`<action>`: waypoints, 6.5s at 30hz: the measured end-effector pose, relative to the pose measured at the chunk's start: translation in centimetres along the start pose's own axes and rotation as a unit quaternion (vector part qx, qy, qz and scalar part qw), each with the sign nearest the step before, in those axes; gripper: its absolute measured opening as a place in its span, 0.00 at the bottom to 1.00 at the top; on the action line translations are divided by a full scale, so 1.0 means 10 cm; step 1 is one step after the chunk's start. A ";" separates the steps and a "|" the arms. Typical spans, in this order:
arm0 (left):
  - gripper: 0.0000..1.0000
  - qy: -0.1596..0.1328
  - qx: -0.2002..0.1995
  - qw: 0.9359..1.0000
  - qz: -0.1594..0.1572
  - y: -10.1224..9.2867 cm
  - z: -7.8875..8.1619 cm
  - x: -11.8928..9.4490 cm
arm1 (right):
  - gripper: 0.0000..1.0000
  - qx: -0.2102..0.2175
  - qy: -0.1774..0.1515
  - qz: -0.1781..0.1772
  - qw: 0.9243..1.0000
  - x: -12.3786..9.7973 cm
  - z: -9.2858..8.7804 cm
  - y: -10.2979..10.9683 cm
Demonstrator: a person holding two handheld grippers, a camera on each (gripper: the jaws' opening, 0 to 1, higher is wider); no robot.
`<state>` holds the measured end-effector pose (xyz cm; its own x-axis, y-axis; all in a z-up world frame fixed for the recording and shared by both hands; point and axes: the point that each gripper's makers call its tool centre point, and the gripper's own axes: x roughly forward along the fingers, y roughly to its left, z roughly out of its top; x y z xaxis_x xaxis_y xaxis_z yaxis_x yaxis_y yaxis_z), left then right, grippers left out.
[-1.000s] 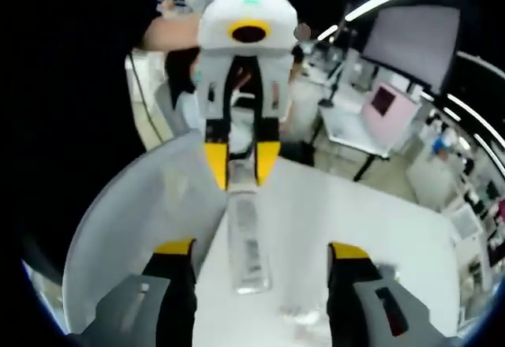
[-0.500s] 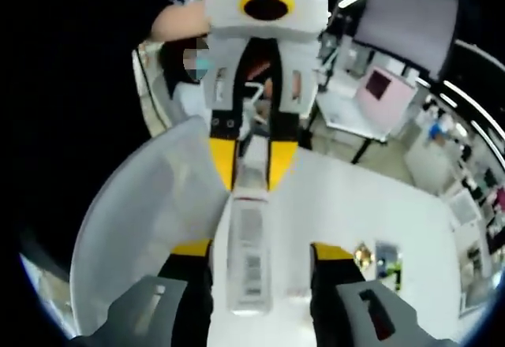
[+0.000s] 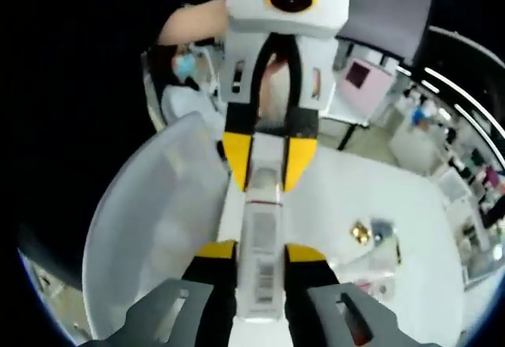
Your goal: Arrange the skincare products in the storage area until every visible bottle or jar stands upright without overlapping.
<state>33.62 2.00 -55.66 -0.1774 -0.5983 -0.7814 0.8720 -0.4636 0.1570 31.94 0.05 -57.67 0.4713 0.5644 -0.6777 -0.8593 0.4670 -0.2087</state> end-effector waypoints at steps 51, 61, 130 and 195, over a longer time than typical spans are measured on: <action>0.43 -0.527 -0.260 0.809 0.000 0.49 1.11 -0.94 | 0.15 0.217 -0.409 -0.082 0.882 -0.60 0.94 -0.30; 0.29 -0.502 -0.249 0.828 0.022 0.47 1.05 -0.85 | 0.15 0.217 -0.402 -0.070 0.887 -0.52 0.94 -0.25; 0.52 -0.353 -0.201 0.913 0.025 0.15 0.82 -0.27 | 0.14 0.213 -0.260 -0.100 0.937 -0.12 0.36 -0.15; 0.92 -0.236 -0.426 0.839 0.244 0.07 -1.02 0.01 | 0.15 0.223 -0.247 -0.141 0.932 1.14 -1.39 -0.84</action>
<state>38.89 8.24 -61.81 0.3104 -0.8662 -0.3917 0.8674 0.4266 -0.2561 41.76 -6.91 -73.46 0.7952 0.5693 -0.2089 -0.5708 0.8190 0.0592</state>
